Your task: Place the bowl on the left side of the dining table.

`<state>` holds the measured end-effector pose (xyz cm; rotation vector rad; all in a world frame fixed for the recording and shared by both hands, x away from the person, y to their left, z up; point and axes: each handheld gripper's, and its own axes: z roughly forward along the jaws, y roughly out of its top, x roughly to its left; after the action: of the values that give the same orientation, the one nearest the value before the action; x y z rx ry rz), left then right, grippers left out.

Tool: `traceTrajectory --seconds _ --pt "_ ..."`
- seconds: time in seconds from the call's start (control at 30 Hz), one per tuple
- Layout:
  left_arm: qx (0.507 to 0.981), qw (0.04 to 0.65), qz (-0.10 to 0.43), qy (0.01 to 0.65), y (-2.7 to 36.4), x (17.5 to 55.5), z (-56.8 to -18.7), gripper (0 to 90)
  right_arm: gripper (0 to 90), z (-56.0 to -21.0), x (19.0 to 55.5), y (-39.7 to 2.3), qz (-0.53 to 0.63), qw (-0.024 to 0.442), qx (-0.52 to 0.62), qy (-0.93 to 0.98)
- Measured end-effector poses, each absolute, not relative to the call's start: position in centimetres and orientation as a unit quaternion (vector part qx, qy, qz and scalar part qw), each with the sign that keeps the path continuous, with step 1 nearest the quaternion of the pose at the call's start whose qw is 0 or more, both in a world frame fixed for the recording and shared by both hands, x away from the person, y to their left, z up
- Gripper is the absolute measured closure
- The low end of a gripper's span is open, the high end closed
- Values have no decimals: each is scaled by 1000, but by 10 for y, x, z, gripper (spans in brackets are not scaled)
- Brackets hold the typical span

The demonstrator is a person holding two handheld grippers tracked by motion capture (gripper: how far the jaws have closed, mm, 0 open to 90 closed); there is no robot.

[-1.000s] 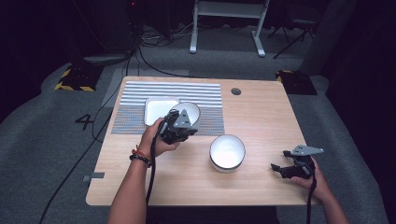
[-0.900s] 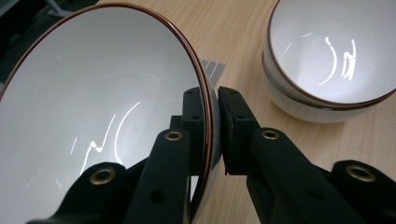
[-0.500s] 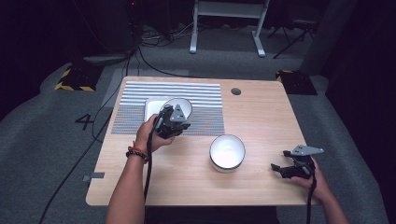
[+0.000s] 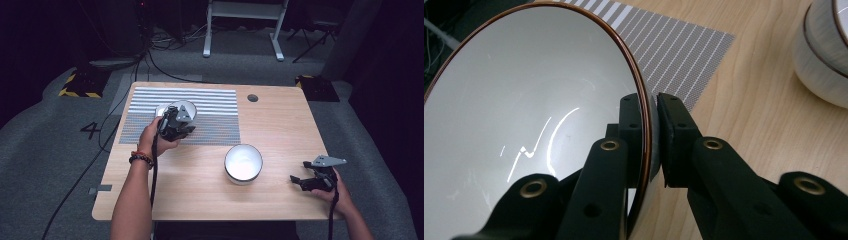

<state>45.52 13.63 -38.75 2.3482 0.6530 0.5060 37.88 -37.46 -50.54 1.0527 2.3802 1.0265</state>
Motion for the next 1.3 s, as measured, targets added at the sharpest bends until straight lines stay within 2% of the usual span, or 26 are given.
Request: traceTrajectory --seconds 0.23,0.33,0.43,1.3 --pt "900 295 200 249 142 464 -387 816 127 -505 379 -374 362 172 372 837" --pt "902 297 184 253 144 468 -387 816 127 -505 379 -374 362 171 372 837" --pt "902 285 197 259 145 473 -389 816 127 -505 379 -374 362 171 372 837" --pt "892 266 186 315 149 514 -404 816 127 -505 378 -374 362 173 374 836"
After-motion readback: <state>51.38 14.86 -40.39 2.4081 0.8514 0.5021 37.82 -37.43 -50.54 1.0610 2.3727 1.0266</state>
